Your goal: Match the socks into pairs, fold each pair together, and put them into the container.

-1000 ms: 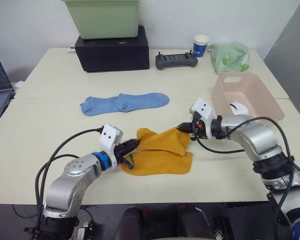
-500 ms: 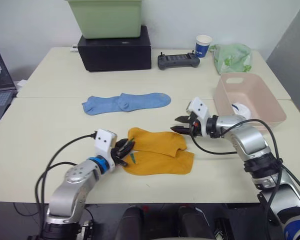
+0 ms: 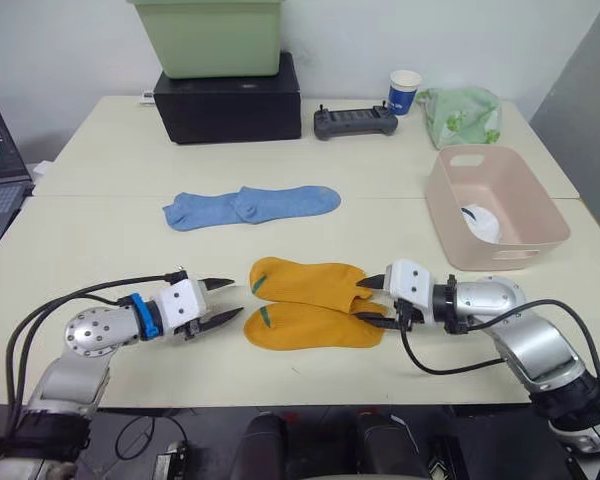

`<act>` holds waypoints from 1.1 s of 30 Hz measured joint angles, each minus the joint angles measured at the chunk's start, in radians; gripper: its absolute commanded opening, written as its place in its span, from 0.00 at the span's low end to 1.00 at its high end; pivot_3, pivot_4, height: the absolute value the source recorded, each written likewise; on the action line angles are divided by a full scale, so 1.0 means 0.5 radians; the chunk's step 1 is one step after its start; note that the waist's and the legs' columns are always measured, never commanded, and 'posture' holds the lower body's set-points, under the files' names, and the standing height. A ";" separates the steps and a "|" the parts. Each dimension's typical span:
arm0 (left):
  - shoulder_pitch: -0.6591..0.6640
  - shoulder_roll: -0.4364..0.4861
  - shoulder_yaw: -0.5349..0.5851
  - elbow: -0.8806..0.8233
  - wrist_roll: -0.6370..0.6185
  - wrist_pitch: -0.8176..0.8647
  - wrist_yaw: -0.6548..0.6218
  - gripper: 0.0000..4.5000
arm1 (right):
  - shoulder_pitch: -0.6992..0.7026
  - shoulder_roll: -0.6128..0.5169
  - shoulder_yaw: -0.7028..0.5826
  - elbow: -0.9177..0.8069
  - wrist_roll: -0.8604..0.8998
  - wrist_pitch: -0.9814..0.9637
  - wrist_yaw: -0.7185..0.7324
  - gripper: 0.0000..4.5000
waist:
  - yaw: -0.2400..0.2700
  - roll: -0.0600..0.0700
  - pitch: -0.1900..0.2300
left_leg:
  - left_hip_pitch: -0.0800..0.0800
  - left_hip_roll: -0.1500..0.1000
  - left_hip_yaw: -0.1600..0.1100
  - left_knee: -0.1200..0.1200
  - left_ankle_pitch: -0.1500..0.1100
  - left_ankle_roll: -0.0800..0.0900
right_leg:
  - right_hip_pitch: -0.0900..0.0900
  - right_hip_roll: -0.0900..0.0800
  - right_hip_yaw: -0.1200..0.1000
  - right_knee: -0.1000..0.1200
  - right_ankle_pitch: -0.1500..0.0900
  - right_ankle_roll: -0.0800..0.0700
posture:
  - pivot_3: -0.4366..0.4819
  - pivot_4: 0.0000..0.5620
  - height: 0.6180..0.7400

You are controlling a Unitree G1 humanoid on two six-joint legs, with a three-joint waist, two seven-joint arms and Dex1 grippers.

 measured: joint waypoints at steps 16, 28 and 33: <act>-0.248 -0.115 -0.203 0.302 0.263 -0.364 0.154 0.00 | -0.087 0.167 0.084 0.177 -0.241 -0.393 -0.079 0.00 | 0.002 0.001 -0.001 | 0.004 0.000 -0.002 0.001 0.000 0.000 | 0.005 0.000 -0.002 0.003 0.000 0.000 | 0.48 0.27 1.00; -0.266 -0.123 -0.201 0.311 0.171 -0.227 0.144 0.00 | -0.089 0.212 -0.073 0.250 -0.068 -0.276 -0.048 0.00 | 0.001 0.000 -0.001 | 0.006 0.001 -0.003 0.001 0.000 0.000 | 0.006 0.000 -0.002 0.004 0.000 0.000 | 0.48 0.27 1.00; -0.289 -0.107 -0.143 0.200 -0.024 -0.058 0.060 0.00 | -0.111 0.241 -0.180 0.214 0.074 -0.161 -0.040 0.00 | 0.000 0.000 -0.001 | 0.005 0.001 -0.004 0.001 0.000 0.000 | 0.006 0.000 -0.002 0.004 0.000 0.000 | 0.48 0.27 1.00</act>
